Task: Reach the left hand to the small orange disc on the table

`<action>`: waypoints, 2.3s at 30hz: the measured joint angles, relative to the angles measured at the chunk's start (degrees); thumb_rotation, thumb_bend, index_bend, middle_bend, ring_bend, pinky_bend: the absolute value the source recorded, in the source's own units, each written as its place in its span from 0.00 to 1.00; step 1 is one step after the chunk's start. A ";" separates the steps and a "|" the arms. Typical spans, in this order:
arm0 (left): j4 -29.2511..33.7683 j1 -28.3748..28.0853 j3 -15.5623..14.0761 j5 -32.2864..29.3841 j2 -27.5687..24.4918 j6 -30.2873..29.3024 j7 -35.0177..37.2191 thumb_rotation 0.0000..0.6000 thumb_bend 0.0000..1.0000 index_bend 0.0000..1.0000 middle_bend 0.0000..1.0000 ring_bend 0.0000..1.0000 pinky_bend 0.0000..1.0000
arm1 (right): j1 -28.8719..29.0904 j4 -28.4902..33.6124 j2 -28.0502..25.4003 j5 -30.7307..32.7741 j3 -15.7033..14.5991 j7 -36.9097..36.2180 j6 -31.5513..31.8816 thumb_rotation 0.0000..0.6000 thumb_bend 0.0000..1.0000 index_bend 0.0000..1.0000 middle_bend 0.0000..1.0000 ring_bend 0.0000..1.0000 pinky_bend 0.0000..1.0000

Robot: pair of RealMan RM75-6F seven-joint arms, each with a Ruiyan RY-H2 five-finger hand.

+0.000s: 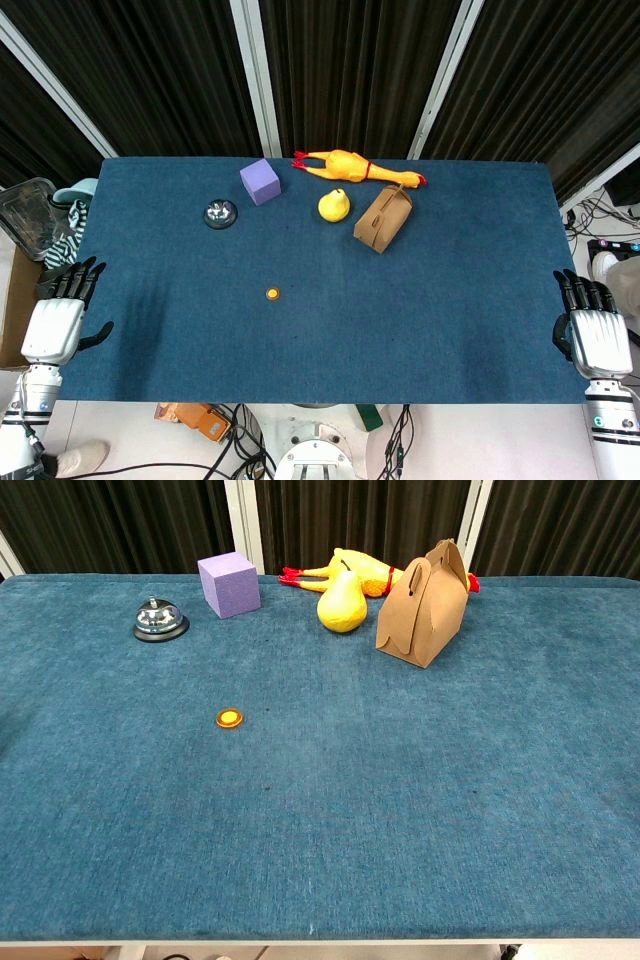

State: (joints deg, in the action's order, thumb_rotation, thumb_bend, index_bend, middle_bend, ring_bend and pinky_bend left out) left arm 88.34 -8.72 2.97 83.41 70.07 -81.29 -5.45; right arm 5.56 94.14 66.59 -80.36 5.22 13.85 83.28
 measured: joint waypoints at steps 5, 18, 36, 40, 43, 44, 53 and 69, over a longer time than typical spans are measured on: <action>0.09 0.09 0.02 -0.15 -0.07 -0.12 -0.19 1.00 0.21 0.06 0.00 0.00 0.14 | 0.01 0.03 0.00 -0.04 -0.02 0.01 -0.01 1.00 0.92 0.14 0.15 0.17 0.16; 0.32 -0.12 -0.29 0.23 0.08 0.35 0.06 1.00 0.21 0.06 0.00 0.00 0.14 | 0.03 0.04 0.03 -0.03 0.01 0.04 -0.02 1.00 0.92 0.14 0.15 0.17 0.16; 3.91 -12.07 -2.18 10.98 8.28 13.72 6.06 1.00 0.20 0.08 0.00 0.00 0.14 | 0.00 0.14 -0.07 0.50 0.16 -0.30 -0.22 1.00 0.92 0.14 0.15 0.17 0.16; 2.75 -16.03 0.68 8.36 11.95 17.93 5.74 1.00 0.20 0.09 0.00 0.00 0.14 | -0.02 0.12 -0.06 0.37 0.10 -0.29 -0.14 1.00 0.92 0.14 0.15 0.17 0.16; 1.53 -18.64 2.26 6.34 14.08 20.79 5.28 1.00 0.19 0.13 0.00 0.00 0.14 | 0.00 0.06 -0.07 0.56 0.18 -0.44 -0.23 1.00 0.92 0.14 0.15 0.17 0.16; 1.05 -19.40 2.63 5.82 14.71 21.60 5.10 1.00 0.19 0.14 0.00 0.00 0.14 | 0.02 0.03 -0.07 0.60 0.20 -0.47 -0.29 1.00 0.92 0.14 0.15 0.17 0.16; -6.03 -25.24 4.98 0.40 19.98 28.52 4.18 1.00 0.18 0.18 0.00 0.00 0.14 | 0.08 0.05 -0.07 0.81 0.28 -0.48 -0.37 1.00 0.92 0.14 0.15 0.17 0.16; -13.32 -31.50 6.20 -2.90 25.82 32.08 5.26 1.00 0.20 0.36 0.00 0.00 0.14 | 0.36 -0.07 0.00 1.29 0.46 -0.69 -0.93 1.00 0.92 0.14 0.15 0.17 0.16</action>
State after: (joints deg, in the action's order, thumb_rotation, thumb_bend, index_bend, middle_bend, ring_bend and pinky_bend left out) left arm 75.02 -40.22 9.17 80.51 95.89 -49.21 -0.19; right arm 5.93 94.06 66.59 -79.06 5.68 13.16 82.36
